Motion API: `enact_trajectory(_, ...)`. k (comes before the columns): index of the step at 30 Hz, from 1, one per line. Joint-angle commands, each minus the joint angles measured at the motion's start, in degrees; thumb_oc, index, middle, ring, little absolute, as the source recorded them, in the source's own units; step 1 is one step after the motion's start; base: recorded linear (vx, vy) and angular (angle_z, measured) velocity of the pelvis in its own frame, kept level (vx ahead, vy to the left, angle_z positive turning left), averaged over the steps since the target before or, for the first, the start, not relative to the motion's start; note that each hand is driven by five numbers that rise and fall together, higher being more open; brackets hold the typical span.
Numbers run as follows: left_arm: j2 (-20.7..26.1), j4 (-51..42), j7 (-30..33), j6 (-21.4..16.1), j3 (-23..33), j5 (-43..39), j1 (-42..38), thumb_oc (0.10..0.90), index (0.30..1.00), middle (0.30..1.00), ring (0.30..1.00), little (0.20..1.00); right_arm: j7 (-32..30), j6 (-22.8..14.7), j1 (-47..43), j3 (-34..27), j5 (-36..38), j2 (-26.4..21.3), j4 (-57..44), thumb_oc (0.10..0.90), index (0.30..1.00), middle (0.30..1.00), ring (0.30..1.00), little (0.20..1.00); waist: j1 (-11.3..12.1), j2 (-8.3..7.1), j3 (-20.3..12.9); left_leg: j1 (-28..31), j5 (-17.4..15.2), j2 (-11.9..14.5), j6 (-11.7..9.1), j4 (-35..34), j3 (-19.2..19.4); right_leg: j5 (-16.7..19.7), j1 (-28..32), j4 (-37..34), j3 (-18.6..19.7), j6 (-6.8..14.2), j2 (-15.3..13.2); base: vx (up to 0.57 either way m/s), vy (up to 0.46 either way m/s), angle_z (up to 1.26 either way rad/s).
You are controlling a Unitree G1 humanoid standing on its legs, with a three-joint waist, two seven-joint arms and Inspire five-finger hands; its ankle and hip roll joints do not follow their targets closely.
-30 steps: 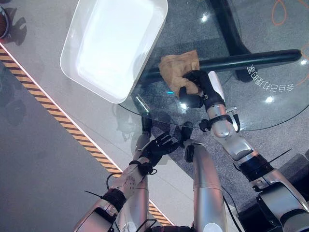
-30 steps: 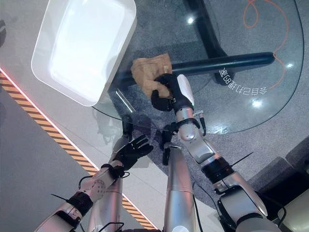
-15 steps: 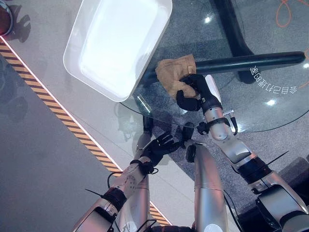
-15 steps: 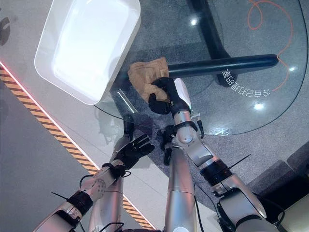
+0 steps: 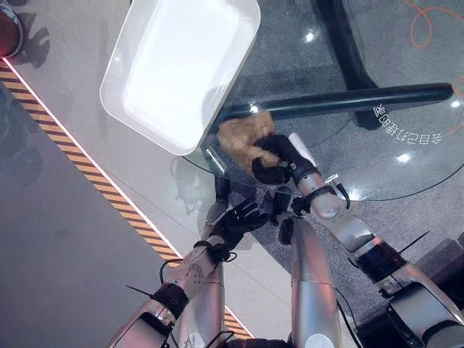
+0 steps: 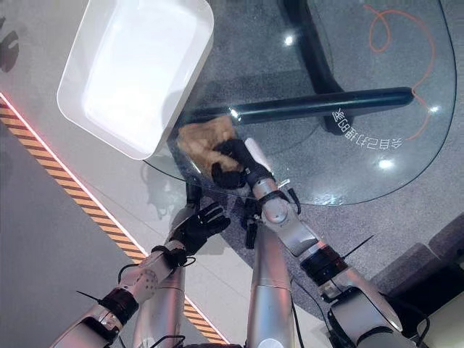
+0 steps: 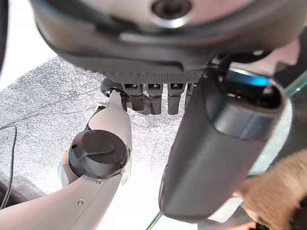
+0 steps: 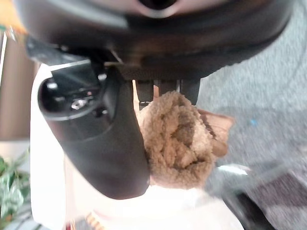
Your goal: Wipe the table with a cloth and put it in the basket.
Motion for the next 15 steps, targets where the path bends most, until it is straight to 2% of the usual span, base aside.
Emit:
enact_trajectory(1, 2.3, 0.2, -1.0, 0.6, -1.1, 0.0, 6.3, 0.8, 0.9, 0.9, 0.9, 0.9, -1.2, -4.6, -0.3, 0.0, 1.2, 1.0, -11.5, 0.1, 0.3, 0.3, 0.3, 0.2, 0.4, -1.35, -0.5, -0.7, -7.3, -5.3, 6.2, 9.2, 4.2, 13.5, -0.4, -15.8, 6.0, 4.1, 4.4, 0.0, 0.0, 0.0)
enact_trajectory(2, 2.3, 0.2, -0.9, 0.6, -1.2, 0.0, 6.2, 0.8, 0.9, 0.9, 0.9, 0.9, -2.0, -4.7, -0.3, -0.2, 1.3, 1.0, -11.1, 0.1, 0.3, 0.3, 0.3, 0.2, 0.3, -1.41, -0.5, -0.6, -7.4, -5.2, 6.2, 9.2, 4.2, 13.5, -0.2, -15.8, 6.0, 4.0, 4.5, 0.05, -0.008, 0.01)
enact_trajectory(3, 2.3, 0.2, -1.0, 0.6, -1.5, 0.0, 7.3, 0.8, 0.9, 0.9, 0.9, 0.9, -2.0, -4.8, 0.7, 0.0, 1.3, 1.2, -11.1, 0.1, 0.3, 0.3, 0.3, 0.2, 0.5, -1.31, -0.5, 1.3, -9.1, -5.1, 6.1, 9.5, 4.0, 11.9, 1.6, -15.3, 6.1, 4.3, 4.7, 0.0, 0.0, 0.0)
enact_trajectory(4, 2.3, 0.4, -1.0, 0.5, -1.2, 0.0, 6.3, 0.8, 0.9, 0.9, 0.9, 0.9, -2.9, -4.7, -0.3, -0.4, 1.2, 1.0, -10.9, 0.1, 0.3, 0.3, 0.3, 0.2, 0.3, -1.48, -0.5, -0.5, -7.4, -5.2, 6.2, 9.2, 4.2, 13.5, -0.1, -15.9, 6.1, 4.0, 4.5, 0.05, -0.02, -0.02)
enact_trajectory(5, 2.4, 0.4, -1.0, 0.6, -1.6, 0.0, 7.5, 0.8, 0.9, 0.9, 0.9, 0.9, -4.0, -4.9, 0.9, -0.6, 1.2, 1.1, -10.6, 0.1, 0.3, 0.3, 0.3, 0.2, 0.5, -1.37, -0.5, 1.6, -9.2, -5.1, 6.1, 9.5, 4.0, 12.0, 1.8, -15.3, 6.2, 4.3, 4.7, 0.0, 0.0, 0.0)
enact_trajectory(9, 2.4, 0.4, -0.9, 0.6, -1.6, 0.0, 7.6, 0.8, 0.9, 0.9, 0.9, 0.9, -7.4, -5.3, 1.1, -1.8, 0.9, 1.1, -9.6, 0.1, 0.3, 0.3, 0.3, 0.2, 0.4, -1.33, -0.5, 1.8, -9.3, -5.0, 6.1, 9.6, 4.1, 12.0, 2.0, -15.3, 6.3, 4.3, 4.7, 0.01, -0.006, 0.0)
enact_trajectory(10, 2.3, 0.7, -0.8, 0.5, -1.7, 0.0, 7.7, 0.8, 0.9, 0.9, 0.9, 0.9, -10.6, -5.6, 1.0, -3.1, 0.9, 1.1, -8.5, 0.1, 0.3, 0.3, 0.3, 0.2, 0.4, -1.31, -0.5, 1.9, -9.5, -4.8, 6.2, 9.8, 4.1, 11.9, 2.0, -15.1, 6.4, 4.3, 4.8, 0.0, 0.0, 0.0)
enact_trajectory(15, 2.2, 1.1, -0.9, 0.2, -1.5, 0.1, 8.2, 0.8, 0.9, 0.9, 0.9, 0.9, -16.1, -6.4, 0.8, -6.5, 0.2, 1.2, -6.2, 0.1, 0.3, 0.3, 0.3, 0.2, 0.4, -1.17, -0.5, 2.1, -9.8, -4.9, 6.4, 9.9, 4.1, 12.0, 2.1, -14.9, 6.7, 4.2, 5.0, 0.0, -0.004, -0.01)
